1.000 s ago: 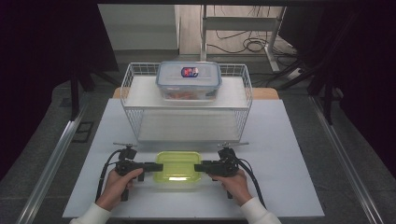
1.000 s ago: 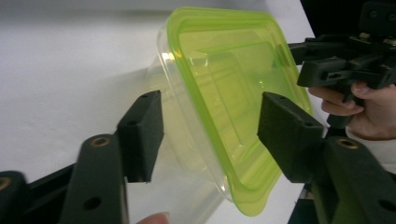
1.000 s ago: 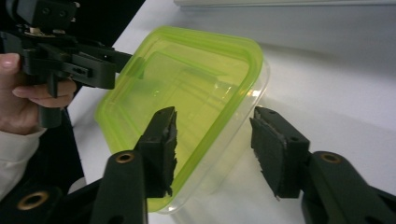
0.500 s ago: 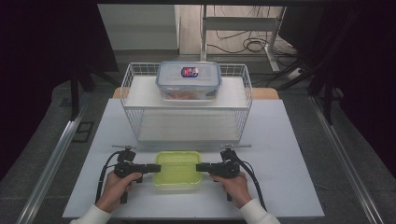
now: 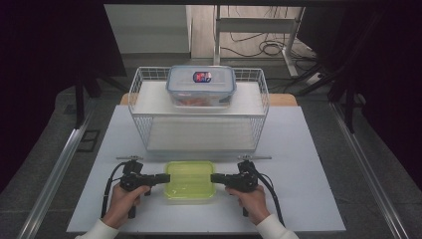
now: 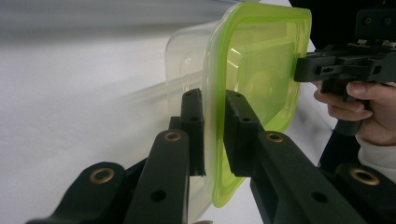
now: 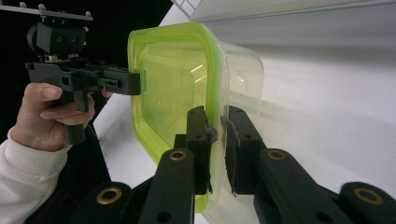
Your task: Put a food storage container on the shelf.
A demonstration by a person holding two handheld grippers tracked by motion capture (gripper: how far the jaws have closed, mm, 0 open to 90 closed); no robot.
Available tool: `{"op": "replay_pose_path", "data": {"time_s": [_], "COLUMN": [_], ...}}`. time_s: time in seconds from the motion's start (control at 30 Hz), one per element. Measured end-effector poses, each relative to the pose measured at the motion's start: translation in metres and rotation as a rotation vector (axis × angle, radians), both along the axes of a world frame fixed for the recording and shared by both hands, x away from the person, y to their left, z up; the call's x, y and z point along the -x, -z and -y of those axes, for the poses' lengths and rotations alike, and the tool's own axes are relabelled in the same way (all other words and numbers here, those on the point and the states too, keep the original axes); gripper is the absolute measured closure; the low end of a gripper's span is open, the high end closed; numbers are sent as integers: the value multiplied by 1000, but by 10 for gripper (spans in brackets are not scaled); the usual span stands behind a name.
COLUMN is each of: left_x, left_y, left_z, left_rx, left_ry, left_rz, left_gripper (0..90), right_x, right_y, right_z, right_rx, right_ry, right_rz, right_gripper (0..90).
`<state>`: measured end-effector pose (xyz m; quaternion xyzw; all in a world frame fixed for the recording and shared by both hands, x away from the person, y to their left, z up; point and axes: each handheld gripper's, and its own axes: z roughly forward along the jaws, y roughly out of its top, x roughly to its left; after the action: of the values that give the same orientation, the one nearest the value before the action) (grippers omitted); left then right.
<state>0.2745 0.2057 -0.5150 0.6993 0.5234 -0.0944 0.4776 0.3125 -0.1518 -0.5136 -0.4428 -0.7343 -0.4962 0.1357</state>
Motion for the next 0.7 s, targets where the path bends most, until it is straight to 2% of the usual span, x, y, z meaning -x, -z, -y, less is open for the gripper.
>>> {"op": "replay_pose_path", "data": {"time_s": [0.23,0.4,0.57,0.7], "left_x": [3,7,11,13], "left_y": [-6,-17,-26,-34], "left_z": [0,1,3,3], "left_rx": [1,2,-13,-2], "left_ry": [6,19,18,23], "left_rz": [35,92,123,152], "left_gripper": [797,796,797,798], "right_x": [3,6,10,13], "right_y": [-6,-16,-25,-35], "right_z": [1,4,4,5], "right_rx": [-4,-13,-2,-3], "right_ry": [-5,-10,-20,-25], "right_rz": [18,61,110,148], "right_gripper": [803,804,804,803]}}
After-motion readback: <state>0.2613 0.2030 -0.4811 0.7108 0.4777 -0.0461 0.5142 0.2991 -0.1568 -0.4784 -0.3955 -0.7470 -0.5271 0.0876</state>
